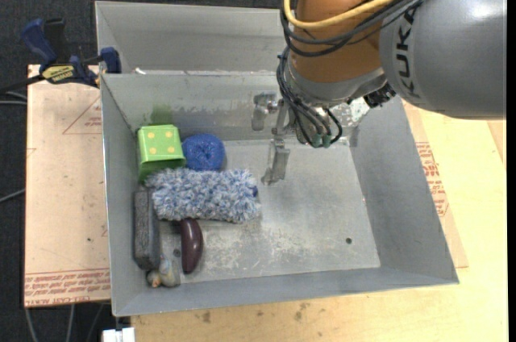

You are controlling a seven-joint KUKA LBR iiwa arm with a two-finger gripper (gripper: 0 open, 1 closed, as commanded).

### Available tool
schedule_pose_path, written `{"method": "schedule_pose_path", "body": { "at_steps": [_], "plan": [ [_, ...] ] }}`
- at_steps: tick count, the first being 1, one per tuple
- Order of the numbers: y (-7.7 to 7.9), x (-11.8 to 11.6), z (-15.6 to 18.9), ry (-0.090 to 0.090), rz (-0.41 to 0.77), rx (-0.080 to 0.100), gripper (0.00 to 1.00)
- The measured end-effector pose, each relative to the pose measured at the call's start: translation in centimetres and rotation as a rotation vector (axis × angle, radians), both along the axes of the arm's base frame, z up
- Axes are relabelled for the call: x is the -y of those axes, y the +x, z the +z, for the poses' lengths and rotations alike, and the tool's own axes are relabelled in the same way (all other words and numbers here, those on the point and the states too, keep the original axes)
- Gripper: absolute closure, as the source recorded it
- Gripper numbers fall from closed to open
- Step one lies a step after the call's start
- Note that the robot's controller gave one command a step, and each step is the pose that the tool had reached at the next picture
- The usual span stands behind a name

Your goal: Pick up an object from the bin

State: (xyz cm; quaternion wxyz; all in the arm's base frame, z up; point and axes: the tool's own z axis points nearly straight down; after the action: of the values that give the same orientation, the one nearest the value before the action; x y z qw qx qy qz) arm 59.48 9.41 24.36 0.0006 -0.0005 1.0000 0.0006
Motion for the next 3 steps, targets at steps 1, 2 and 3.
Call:
{"method": "schedule_pose_path", "body": {
  "at_steps": [1,2,3],
  "plan": [
    [-0.1,-1.7,-7.7,0.001,-0.053,0.004,0.00],
    [-0.5,-2.4,-12.0,-0.001,-0.033,-0.005,0.00],
    [0.5,-4.6,-9.3,0.001,-0.053,0.003,0.00]
  ]
}}
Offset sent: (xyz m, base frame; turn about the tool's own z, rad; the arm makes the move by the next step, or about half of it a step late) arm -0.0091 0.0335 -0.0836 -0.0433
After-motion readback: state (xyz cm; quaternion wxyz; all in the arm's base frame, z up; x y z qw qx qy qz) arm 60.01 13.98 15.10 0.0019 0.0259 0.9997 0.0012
